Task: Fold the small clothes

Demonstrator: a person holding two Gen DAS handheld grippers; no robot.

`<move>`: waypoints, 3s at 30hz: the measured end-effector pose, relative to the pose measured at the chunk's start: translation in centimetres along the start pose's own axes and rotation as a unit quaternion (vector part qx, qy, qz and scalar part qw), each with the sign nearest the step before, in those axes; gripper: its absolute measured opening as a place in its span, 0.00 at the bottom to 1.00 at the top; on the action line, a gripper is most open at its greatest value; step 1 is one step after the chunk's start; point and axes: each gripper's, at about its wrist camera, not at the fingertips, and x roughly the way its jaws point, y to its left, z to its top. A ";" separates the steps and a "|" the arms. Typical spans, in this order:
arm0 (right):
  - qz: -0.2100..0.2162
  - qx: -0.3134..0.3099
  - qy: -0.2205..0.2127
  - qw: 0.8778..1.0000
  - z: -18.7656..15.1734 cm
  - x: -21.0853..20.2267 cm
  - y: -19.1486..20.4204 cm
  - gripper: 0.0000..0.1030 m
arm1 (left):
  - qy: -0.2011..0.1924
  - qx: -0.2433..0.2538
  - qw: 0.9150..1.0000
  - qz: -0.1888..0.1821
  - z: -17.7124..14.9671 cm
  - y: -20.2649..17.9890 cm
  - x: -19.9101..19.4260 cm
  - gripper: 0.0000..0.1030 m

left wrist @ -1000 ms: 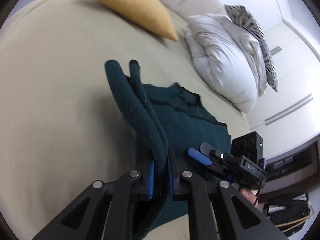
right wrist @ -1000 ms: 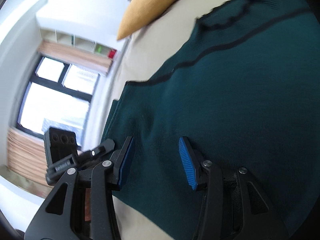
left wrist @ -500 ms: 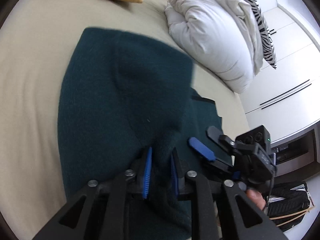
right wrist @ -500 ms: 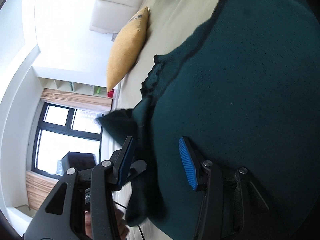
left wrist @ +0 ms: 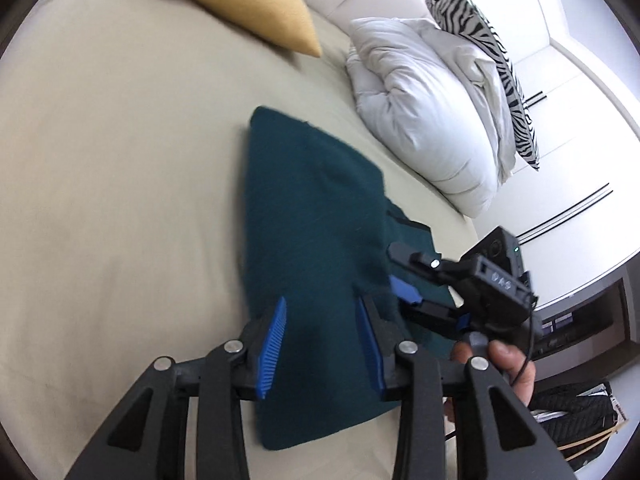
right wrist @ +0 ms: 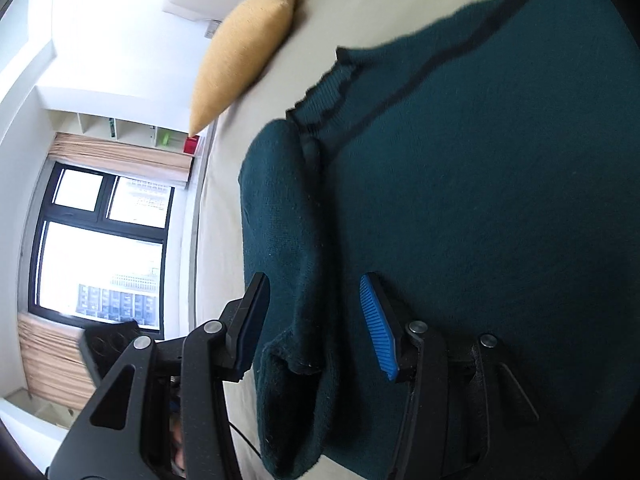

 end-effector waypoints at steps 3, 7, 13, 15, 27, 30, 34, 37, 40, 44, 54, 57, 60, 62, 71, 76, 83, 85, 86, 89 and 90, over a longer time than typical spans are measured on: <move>-0.015 -0.018 0.026 0.999 0.0 1.5 1.3 0.45 | 0.009 -0.010 1.000 -0.003 -0.9 0.9 0.4 0.37; -0.067 -0.051 0.052 0.995 -0.3 4.0 3.0 0.40 | 0.006 -0.006 1.000 -0.005 -1.6 0.7 0.3 0.37; -0.085 -0.073 0.032 0.993 0.0 3.5 3.7 0.13 | 0.001 -0.015 1.000 -0.010 -1.4 0.9 -0.1 0.37; -0.081 -0.080 0.021 0.993 0.2 2.7 3.9 0.12 | 0.003 -0.013 1.000 -0.011 -1.3 0.8 -0.1 0.37; -0.108 -0.071 -0.021 0.991 0.9 -3.8 0.0 0.12 | 0.023 0.025 0.999 -0.011 -1.0 -3.5 2.8 0.50; -0.113 -0.063 -0.037 0.991 1.4 -6.4 -1.7 0.12 | 0.032 0.046 0.998 -0.009 -0.9 -5.1 3.9 0.50; -0.128 -0.060 -0.049 0.989 1.6 -8.7 -3.7 0.12 | 0.036 0.068 0.997 -0.002 -0.5 -7.0 5.5 0.55; -0.137 -0.055 -0.059 0.987 1.7 -10.3 -4.6 0.12 | 0.036 0.085 0.996 -0.001 -0.3 -8.5 6.4 0.55; -0.145 -0.050 -0.064 0.986 1.4 -11.6 -5.2 0.12 | 0.030 0.106 0.994 0.004 0.1 -10.2 7.3 0.57; -0.156 -0.054 -0.067 0.984 1.5 -11.1 -4.3 0.12 | 0.028 0.121 0.992 0.007 0.5 -11.8 8.4 0.57; -0.183 -0.055 -0.071 0.979 0.7 -12.7 -2.8 0.12 | 0.031 0.162 0.986 0.016 0.2 -14.2 11.0 0.57; -0.184 -0.054 -0.073 0.979 0.4 -12.6 -1.5 0.12 | 0.026 0.173 0.984 0.019 0.2 -14.8 11.1 0.57; -0.184 -0.051 -0.075 0.979 0.6 -12.2 -1.0 0.12 | 0.025 0.180 0.983 0.021 0.0 -15.1 11.4 0.57; -0.180 -0.049 -0.075 0.980 1.0 -12.6 -2.2 0.12 | 0.026 0.186 0.982 0.026 -0.1 -15.2 11.7 0.57; -0.158 -0.034 -0.083 0.983 0.4 -12.7 -5.2 0.11 | 0.035 0.198 0.979 0.031 -0.7 -14.4 13.5 0.57; -0.105 -0.011 -0.105 0.989 -0.3 -12.6 -7.2 0.11 | 0.043 0.207 0.977 0.031 -0.8 -14.1 14.1 0.57; -0.151 -0.008 -0.164 0.975 -2.0 -16.4 -3.8 0.24 | 0.042 0.213 0.975 0.034 -1.0 -14.3 14.1 0.59; -0.116 -0.032 -0.162 0.979 -2.6 -16.4 -1.6 0.24 | 0.041 0.218 0.974 0.039 -1.1 -14.6 14.2 0.61; -0.109 -0.046 -0.155 0.981 -2.8 -16.0 -0.7 0.24 | 0.041 0.220 0.974 0.042 -1.2 -14.7 14.3 0.61; -0.103 -0.080 -0.114 0.985 -3.8 -13.6 0.6 0.24 | 0.043 0.220 0.974 0.041 -1.2 -14.6 14.2 0.61; -0.106 -0.079 -0.104 0.986 -4.1 -12.8 0.0 0.24 | 0.043 0.219 0.974 0.040 -1.2 -14.7 14.2 0.61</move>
